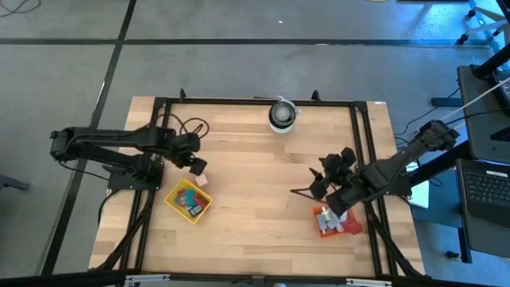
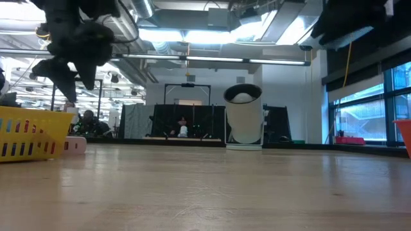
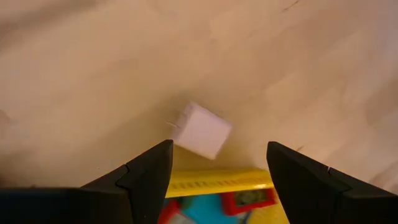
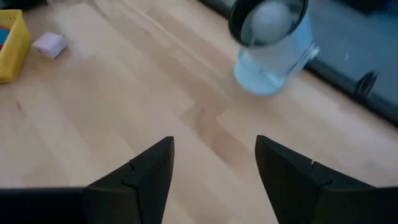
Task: Pick & Place Office items
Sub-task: Put the light pink charger adapter into the orange bin
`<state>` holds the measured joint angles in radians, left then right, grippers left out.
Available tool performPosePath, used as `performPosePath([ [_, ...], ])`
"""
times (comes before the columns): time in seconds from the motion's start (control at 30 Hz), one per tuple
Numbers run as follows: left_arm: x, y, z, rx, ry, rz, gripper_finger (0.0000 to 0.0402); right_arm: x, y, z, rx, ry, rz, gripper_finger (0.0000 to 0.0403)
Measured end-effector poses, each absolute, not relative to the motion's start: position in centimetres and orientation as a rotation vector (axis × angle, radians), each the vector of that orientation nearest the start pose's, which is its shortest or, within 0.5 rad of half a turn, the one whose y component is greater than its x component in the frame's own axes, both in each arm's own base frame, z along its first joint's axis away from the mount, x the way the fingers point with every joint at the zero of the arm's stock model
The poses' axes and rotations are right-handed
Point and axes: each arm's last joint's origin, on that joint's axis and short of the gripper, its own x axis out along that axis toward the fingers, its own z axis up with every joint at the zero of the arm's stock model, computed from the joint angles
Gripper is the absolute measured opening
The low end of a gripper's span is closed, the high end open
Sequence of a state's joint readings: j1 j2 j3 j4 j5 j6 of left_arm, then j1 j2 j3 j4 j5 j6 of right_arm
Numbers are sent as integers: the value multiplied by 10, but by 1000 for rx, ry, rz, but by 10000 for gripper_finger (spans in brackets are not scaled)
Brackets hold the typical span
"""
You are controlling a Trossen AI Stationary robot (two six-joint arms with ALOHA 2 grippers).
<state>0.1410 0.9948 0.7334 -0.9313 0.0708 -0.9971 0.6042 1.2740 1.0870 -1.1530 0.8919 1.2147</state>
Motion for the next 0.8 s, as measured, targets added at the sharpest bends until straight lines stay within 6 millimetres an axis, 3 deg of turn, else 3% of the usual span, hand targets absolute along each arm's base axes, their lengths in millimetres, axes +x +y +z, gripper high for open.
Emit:
performPosePath([
  [0.3,194,12,211,-1391,1094,751,255,181,87,296,25,677,-725,224],
  [0.4,196,8,201,-1448,1155,852,255,178,83,298,-33,667,-743,224],
  [0.8,209,9,180,-1545,1230,962,255,176,81,300,-209,718,-699,224],
])
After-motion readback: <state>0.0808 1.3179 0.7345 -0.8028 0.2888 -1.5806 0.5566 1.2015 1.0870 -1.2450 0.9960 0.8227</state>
